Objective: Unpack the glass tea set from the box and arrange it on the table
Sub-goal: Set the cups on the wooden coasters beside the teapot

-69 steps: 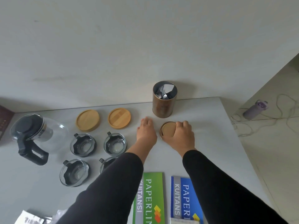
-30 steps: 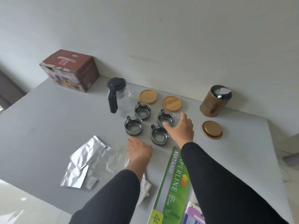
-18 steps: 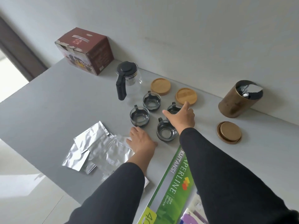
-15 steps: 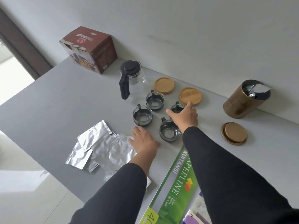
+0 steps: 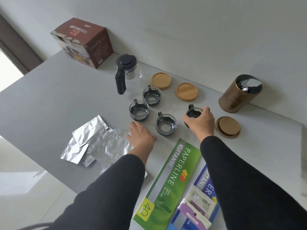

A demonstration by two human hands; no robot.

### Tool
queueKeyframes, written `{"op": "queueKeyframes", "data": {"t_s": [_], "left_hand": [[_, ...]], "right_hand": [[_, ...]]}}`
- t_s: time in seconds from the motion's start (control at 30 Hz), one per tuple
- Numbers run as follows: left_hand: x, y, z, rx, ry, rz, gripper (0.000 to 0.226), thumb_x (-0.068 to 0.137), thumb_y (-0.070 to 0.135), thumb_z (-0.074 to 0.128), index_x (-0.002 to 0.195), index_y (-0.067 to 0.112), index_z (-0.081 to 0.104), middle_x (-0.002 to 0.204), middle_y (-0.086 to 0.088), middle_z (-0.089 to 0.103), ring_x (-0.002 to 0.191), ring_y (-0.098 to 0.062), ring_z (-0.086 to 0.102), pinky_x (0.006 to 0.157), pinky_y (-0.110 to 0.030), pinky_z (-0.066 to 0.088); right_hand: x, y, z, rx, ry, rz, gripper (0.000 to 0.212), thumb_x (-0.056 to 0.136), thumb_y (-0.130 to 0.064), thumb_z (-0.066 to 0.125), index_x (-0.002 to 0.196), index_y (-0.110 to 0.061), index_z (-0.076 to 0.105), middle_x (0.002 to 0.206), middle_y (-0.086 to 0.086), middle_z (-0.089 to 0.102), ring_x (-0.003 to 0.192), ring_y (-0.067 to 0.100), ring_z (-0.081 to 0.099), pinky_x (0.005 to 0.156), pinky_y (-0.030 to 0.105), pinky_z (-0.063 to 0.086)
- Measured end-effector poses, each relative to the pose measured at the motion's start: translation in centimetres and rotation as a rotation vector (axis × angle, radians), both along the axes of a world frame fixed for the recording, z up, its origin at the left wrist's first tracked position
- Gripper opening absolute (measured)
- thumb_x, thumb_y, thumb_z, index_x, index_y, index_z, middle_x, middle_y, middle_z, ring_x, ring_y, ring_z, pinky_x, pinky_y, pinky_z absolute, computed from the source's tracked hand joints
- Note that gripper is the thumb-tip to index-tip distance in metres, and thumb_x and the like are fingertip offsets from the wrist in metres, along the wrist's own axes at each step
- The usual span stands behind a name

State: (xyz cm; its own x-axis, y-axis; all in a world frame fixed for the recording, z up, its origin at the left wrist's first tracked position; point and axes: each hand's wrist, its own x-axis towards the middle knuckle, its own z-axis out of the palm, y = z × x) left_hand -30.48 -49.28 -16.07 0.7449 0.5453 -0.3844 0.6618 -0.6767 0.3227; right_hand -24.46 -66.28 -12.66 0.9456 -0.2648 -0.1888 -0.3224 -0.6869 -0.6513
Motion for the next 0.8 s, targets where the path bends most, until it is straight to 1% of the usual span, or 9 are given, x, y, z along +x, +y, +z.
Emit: {"op": "queueKeyframes", "data": {"t_s": [0.13, 0.27, 0.4, 0.5, 0.57, 0.6, 0.67, 0.73, 0.8], "left_hand": [[0.0, 0.0, -0.1, -0.015, 0.005, 0.018, 0.090, 0.074, 0.040, 0.078, 0.140, 0.003, 0.029, 0.137, -0.009, 0.034, 0.133, -0.024, 0.035, 0.109, -0.040, 0.033], [0.0, -0.1, -0.5, -0.017, 0.010, 0.029, 0.092, 0.074, 0.042, 0.078, 0.140, 0.002, 0.029, 0.137, -0.009, 0.034, 0.133, -0.025, 0.035, 0.110, -0.041, 0.033], [-0.1, -0.1, -0.8, -0.012, 0.010, 0.031, 0.090, 0.074, 0.042, 0.077, 0.140, 0.002, 0.030, 0.139, -0.010, 0.033, 0.134, -0.026, 0.034, 0.110, -0.043, 0.033], [-0.1, -0.3, -0.8, -0.019, 0.011, 0.042, 0.089, 0.074, 0.042, 0.077, 0.139, 0.002, 0.030, 0.140, -0.010, 0.031, 0.136, -0.026, 0.032, 0.111, -0.043, 0.032], [0.0, -0.3, -0.8, -0.022, 0.019, 0.042, 0.091, 0.075, 0.042, 0.077, 0.140, 0.002, 0.029, 0.143, -0.011, 0.029, 0.138, -0.026, 0.030, 0.112, -0.044, 0.031], [0.0, -0.3, -0.8, -0.016, 0.024, 0.037, 0.091, 0.075, 0.043, 0.077, 0.140, 0.002, 0.029, 0.144, -0.012, 0.028, 0.138, -0.026, 0.029, 0.112, -0.044, 0.031], [0.1, -0.3, -0.7, 0.002, 0.035, 0.020, 0.091, 0.075, 0.045, 0.077, 0.139, 0.002, 0.030, 0.142, -0.012, 0.030, 0.137, -0.026, 0.030, 0.111, -0.041, 0.033], [0.3, -0.2, -0.6, 0.016, 0.048, 0.004, 0.090, 0.075, 0.045, 0.076, 0.139, 0.001, 0.030, 0.140, -0.013, 0.031, 0.136, -0.026, 0.031, 0.111, -0.039, 0.034], [0.4, -0.2, -0.6, 0.032, 0.054, -0.004, 0.089, 0.075, 0.046, 0.076, 0.138, 0.001, 0.031, 0.138, -0.013, 0.033, 0.135, -0.026, 0.033, 0.110, -0.037, 0.035]], "right_hand": [[-3.2, -1.8, -1.0, -0.034, 0.023, 0.112, 0.074, 0.066, -0.038, 0.075, 0.126, -0.009, 0.045, 0.120, 0.013, 0.053, 0.113, 0.029, 0.052, 0.095, 0.034, 0.043], [-4.8, -3.0, -1.4, -0.045, 0.042, 0.110, 0.073, 0.066, -0.036, 0.075, 0.127, -0.009, 0.045, 0.121, 0.013, 0.052, 0.112, 0.027, 0.051, 0.095, 0.032, 0.042], [-4.9, -3.6, -1.3, -0.048, 0.089, 0.144, 0.076, 0.066, -0.038, 0.074, 0.129, -0.010, 0.043, 0.124, 0.012, 0.050, 0.113, 0.027, 0.051, 0.096, 0.034, 0.045], [-4.3, -3.7, -1.1, -0.160, 0.120, 0.202, 0.080, 0.068, -0.047, 0.070, 0.134, -0.012, 0.041, 0.128, 0.012, 0.049, 0.119, 0.028, 0.048, 0.099, 0.037, 0.043], [-3.7, -3.4, -0.8, -0.272, 0.048, 0.249, 0.080, 0.072, -0.054, 0.065, 0.135, -0.012, 0.041, 0.130, 0.012, 0.048, 0.123, 0.029, 0.044, 0.100, 0.040, 0.039], [-3.2, -3.2, -0.5, -0.296, -0.002, 0.256, 0.076, 0.075, -0.054, 0.062, 0.135, -0.011, 0.042, 0.131, 0.013, 0.048, 0.124, 0.029, 0.043, 0.100, 0.041, 0.037], [-1.9, -2.7, 0.1, -0.322, -0.082, 0.262, 0.065, 0.081, -0.046, 0.059, 0.132, -0.008, 0.046, 0.130, 0.015, 0.049, 0.123, 0.031, 0.042, 0.098, 0.042, 0.036], [-0.2, -1.9, 0.4, -0.352, -0.104, 0.283, 0.054, 0.086, -0.036, 0.055, 0.130, -0.006, 0.048, 0.129, 0.016, 0.050, 0.122, 0.033, 0.042, 0.097, 0.043, 0.036], [1.6, -1.2, 0.2, -0.363, -0.089, 0.315, 0.048, 0.088, -0.029, 0.052, 0.131, -0.007, 0.048, 0.131, 0.015, 0.048, 0.124, 0.032, 0.040, 0.099, 0.043, 0.035]]}}
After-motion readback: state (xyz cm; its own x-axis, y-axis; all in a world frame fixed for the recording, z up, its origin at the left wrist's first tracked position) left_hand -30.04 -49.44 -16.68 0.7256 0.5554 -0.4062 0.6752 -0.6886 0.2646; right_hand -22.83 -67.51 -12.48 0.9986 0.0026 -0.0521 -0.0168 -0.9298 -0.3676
